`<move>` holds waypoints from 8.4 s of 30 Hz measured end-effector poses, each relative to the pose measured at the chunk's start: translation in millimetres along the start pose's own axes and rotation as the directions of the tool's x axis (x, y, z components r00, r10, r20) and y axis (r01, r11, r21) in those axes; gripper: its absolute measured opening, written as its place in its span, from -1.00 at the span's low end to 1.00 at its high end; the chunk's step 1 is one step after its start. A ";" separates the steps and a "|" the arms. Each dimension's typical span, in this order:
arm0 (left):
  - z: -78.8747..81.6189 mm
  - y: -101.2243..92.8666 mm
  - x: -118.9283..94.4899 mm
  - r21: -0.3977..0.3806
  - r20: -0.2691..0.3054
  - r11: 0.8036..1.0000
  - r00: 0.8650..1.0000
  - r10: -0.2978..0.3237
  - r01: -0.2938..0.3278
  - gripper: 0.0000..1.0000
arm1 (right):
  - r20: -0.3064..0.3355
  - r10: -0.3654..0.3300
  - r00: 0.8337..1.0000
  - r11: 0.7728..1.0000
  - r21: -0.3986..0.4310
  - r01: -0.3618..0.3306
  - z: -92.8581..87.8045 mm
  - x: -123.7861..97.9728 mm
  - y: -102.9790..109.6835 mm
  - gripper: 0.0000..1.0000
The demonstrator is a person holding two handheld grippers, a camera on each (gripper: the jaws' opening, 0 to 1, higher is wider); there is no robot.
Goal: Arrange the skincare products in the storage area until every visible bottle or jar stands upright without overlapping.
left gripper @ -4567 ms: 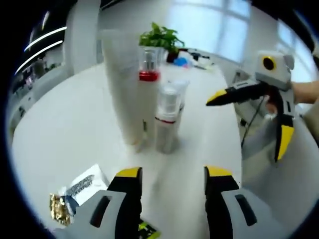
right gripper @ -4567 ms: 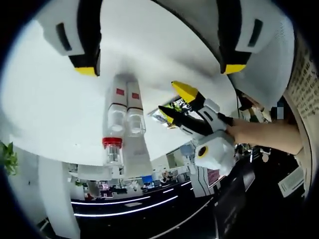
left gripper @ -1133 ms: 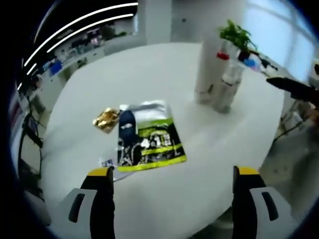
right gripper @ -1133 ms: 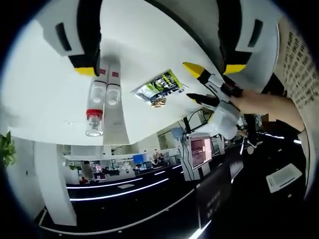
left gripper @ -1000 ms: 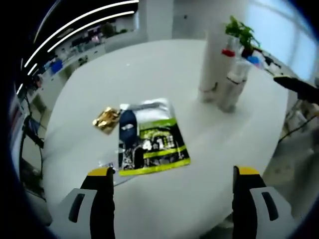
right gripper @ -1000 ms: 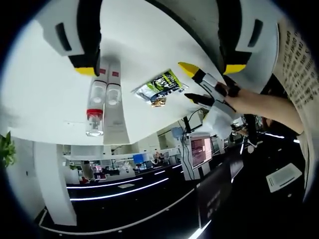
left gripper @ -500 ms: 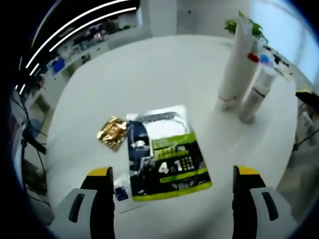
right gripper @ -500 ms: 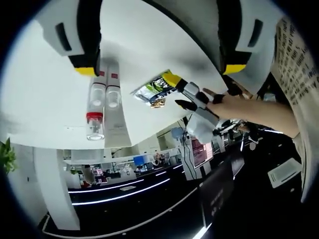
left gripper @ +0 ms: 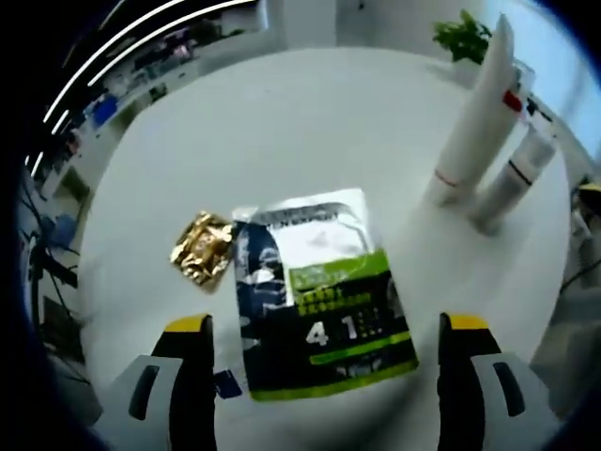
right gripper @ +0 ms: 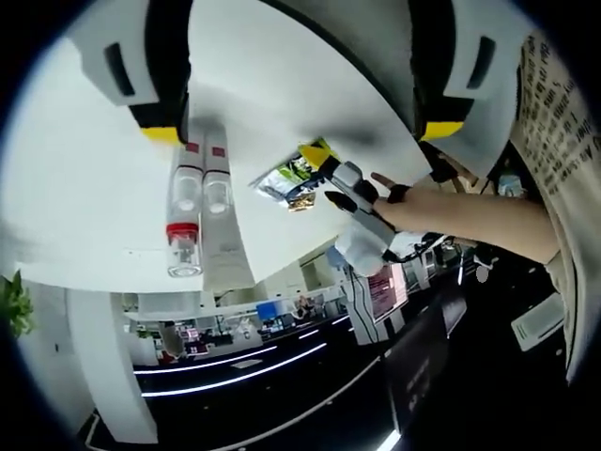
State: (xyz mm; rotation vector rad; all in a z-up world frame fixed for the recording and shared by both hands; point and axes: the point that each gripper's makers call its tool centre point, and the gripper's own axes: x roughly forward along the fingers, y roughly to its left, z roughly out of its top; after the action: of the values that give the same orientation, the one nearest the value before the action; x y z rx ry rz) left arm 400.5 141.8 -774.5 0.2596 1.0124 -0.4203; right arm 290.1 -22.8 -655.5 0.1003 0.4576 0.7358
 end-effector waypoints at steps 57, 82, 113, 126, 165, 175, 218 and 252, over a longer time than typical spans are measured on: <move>-11.3 -17.7 -16.9 -0.064 0.010 0.994 0.996 -0.094 0.094 -0.89 | -0.058 0.006 0.998 1.000 -0.002 -0.006 -10.8 4.4 -0.2 0.91; 5.7 -41.3 -74.5 -0.112 0.212 0.975 0.963 -0.165 0.192 -0.89 | -0.076 0.030 0.997 0.998 -0.057 -0.035 -13.5 6.5 6.1 0.87; 11.3 -98.9 -161.2 0.116 0.448 0.956 0.845 -0.292 0.268 -0.88 | 0.128 0.153 0.980 0.985 0.057 -0.161 52.4 20.6 54.7 0.60; 36.4 -110.3 -190.1 0.261 0.506 0.946 0.807 -0.305 0.194 -0.87 | 0.266 0.247 0.932 0.934 0.191 -0.302 97.1 24.1 72.1 -0.04; 36.2 -110.5 -220.9 0.210 0.570 0.907 0.708 -0.417 0.365 0.35 | 0.387 0.252 0.887 0.842 0.364 -0.398 117.4 -0.9 63.6 -0.98; 34.3 -138.2 -233.8 0.197 0.504 0.749 0.590 -0.631 0.633 0.49 | 0.509 0.455 0.731 0.714 0.282 -0.641 169.4 -25.8 107.2 -0.98; 98.6 -119.6 -286.4 0.004 0.794 0.460 0.277 -0.541 0.888 -1.00 | 0.536 0.353 0.767 0.680 0.416 -0.604 144.7 -19.2 98.5 -0.98; 78.6 -85.8 -223.1 -0.209 0.802 0.427 0.403 -0.440 0.880 -1.00 | 0.390 0.280 0.877 0.783 0.435 -0.444 101.7 14.8 62.1 -0.22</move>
State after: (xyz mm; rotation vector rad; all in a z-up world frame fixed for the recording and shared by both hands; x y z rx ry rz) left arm 318.7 82.8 -543.9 -0.9773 0.4329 -0.8708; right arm 305.2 40.2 -554.4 0.8244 0.3271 0.9488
